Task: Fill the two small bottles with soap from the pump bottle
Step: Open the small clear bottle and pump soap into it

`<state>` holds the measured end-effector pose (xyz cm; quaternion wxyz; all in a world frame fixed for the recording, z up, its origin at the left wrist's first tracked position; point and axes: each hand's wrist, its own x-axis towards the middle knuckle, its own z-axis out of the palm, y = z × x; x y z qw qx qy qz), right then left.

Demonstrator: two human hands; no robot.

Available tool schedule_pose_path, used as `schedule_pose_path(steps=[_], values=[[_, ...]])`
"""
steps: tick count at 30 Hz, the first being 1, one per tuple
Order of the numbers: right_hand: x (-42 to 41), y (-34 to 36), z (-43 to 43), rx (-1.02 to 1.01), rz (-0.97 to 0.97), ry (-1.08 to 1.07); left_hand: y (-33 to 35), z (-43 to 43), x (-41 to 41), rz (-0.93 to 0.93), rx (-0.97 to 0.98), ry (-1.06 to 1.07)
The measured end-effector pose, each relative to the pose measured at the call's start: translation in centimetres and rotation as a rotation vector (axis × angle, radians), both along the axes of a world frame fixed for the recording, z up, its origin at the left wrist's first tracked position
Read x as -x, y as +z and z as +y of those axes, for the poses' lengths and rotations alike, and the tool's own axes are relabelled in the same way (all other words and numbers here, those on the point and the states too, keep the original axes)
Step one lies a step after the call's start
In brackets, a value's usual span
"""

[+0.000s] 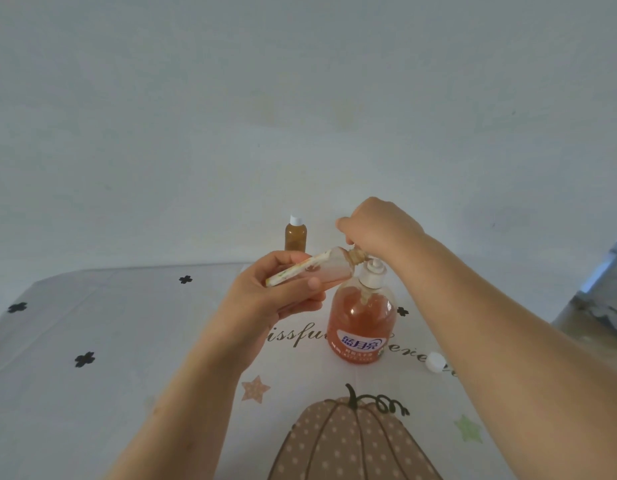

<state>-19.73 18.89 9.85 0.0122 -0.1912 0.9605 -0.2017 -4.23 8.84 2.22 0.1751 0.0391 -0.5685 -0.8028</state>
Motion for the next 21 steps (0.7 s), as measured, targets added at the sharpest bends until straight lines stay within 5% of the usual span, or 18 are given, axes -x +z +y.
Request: schedule_pose_path(steps=[21], values=[[-0.5, -1.2, 0.3, 0.034, -0.055, -0.027, -0.5, -0.6, 0.3, -0.050, 0.020, -0.037]])
